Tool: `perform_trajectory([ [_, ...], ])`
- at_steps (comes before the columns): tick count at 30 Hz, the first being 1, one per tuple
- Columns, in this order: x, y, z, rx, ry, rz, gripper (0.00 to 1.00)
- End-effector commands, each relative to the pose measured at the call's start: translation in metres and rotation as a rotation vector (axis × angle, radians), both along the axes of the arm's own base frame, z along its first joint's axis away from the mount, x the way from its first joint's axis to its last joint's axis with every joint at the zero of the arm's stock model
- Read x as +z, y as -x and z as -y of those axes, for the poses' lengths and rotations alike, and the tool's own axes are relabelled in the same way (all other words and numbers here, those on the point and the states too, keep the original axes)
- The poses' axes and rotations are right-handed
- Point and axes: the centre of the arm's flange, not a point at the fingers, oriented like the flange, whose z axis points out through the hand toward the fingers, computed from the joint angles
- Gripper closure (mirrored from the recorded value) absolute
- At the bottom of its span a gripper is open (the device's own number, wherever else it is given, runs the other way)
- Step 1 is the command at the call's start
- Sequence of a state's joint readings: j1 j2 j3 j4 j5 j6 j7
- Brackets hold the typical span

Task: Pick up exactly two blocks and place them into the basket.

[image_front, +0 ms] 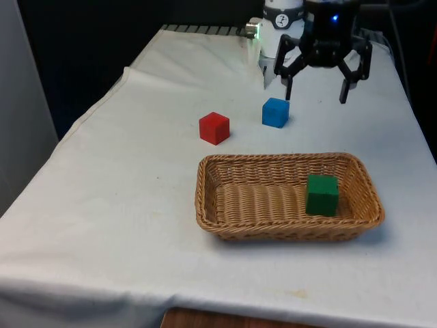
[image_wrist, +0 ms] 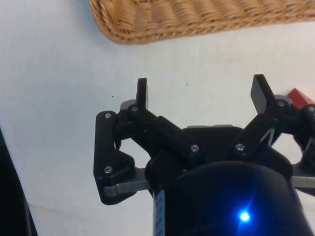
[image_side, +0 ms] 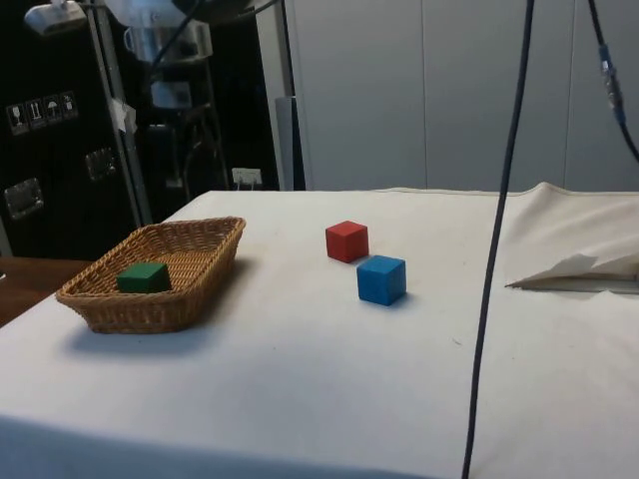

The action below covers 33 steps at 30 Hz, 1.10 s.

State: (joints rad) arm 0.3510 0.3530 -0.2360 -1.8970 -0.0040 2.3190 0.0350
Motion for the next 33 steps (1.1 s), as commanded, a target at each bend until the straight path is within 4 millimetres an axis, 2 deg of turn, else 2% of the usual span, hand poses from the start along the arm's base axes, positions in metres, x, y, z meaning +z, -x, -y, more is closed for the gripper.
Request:
perform_trajectory([
  [1, 0.003, 0.003, 0.003, 0.0, 0.002, 0.01, 0.0],
  [5, 0.003, 0.009, 0.007, -0.005, -0.002, -0.005, 0.0],
  [13, 0.009, 0.033, 0.02, -0.008, -0.006, -0.008, 0.0],
  [14, 0.008, 0.03, 0.018, -0.01, -0.01, -0.017, 0.0],
  [16, 0.008, 0.041, 0.023, -0.01, -0.009, -0.013, 0.0],
  [22, 0.007, 0.051, 0.027, -0.015, -0.015, -0.027, 0.0],
  [33, 0.007, 0.083, 0.037, -0.025, -0.024, -0.039, 0.0],
])
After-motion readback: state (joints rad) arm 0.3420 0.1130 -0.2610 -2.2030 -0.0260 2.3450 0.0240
